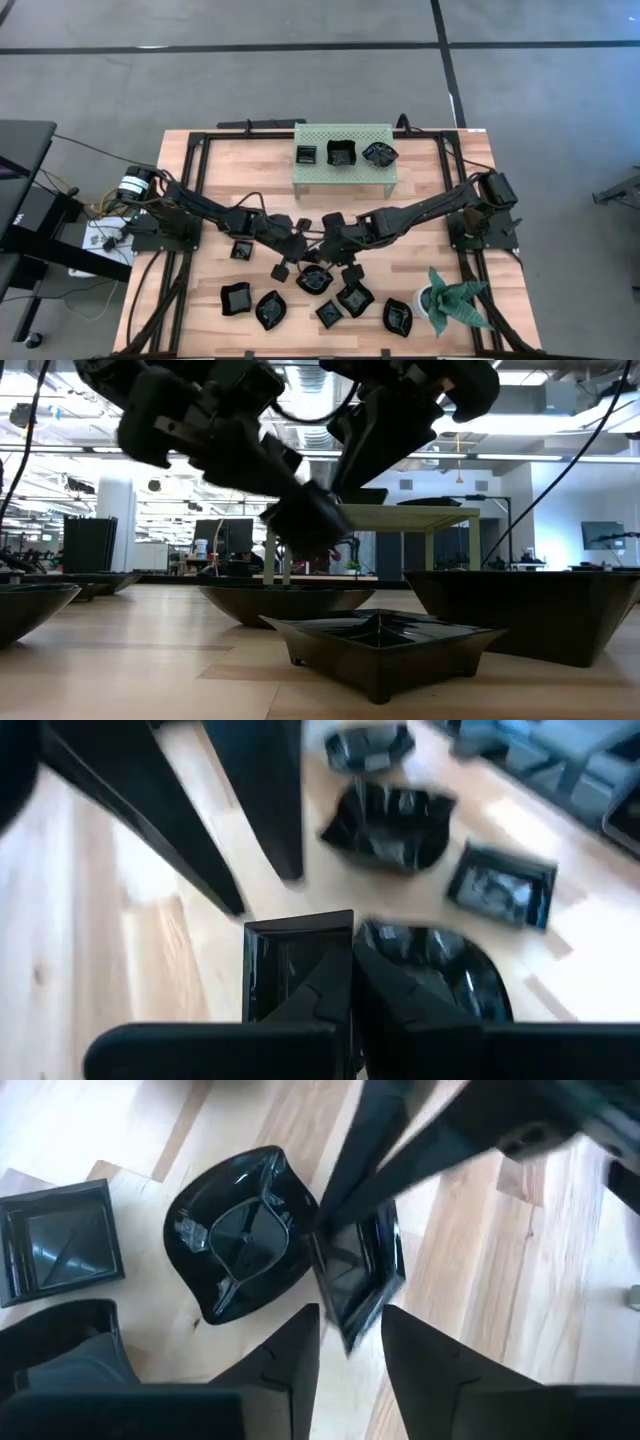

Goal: Pick & Place Mini shaped plates
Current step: Stack the square plate on top of the other square plate on the shelf

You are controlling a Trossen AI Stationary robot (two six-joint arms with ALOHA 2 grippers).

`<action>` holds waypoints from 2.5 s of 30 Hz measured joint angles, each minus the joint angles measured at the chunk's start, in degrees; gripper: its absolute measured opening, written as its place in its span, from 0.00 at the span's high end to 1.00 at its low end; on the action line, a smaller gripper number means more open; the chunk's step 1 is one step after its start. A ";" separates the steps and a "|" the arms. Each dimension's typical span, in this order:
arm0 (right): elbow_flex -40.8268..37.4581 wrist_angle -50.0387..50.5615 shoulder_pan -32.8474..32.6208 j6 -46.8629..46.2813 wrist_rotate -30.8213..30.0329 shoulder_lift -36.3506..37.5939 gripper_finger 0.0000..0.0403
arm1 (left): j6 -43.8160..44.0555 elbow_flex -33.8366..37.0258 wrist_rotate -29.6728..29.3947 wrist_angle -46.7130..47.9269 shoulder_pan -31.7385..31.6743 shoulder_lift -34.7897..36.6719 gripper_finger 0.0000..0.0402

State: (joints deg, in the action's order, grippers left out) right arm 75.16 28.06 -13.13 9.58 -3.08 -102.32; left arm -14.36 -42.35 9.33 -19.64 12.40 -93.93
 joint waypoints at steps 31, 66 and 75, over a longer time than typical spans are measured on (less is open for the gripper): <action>-29.86 -13.83 13.43 0.00 -6.02 35.63 0.73 | -16.71 -0.02 -26.96 6.13 -21.58 25.37 0.98; -30.75 -14.08 17.12 -3.06 1.58 38.27 0.73 | -16.49 0.00 -26.20 -5.09 -27.70 11.65 0.98; -30.75 -14.08 17.12 -3.08 1.58 38.27 0.73 | -16.47 0.00 -26.22 -4.83 -27.90 11.65 0.96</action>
State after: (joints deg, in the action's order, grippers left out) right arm 44.40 13.98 3.99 6.50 -1.50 -64.05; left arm -30.83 -42.35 -16.88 -24.47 -15.51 -82.28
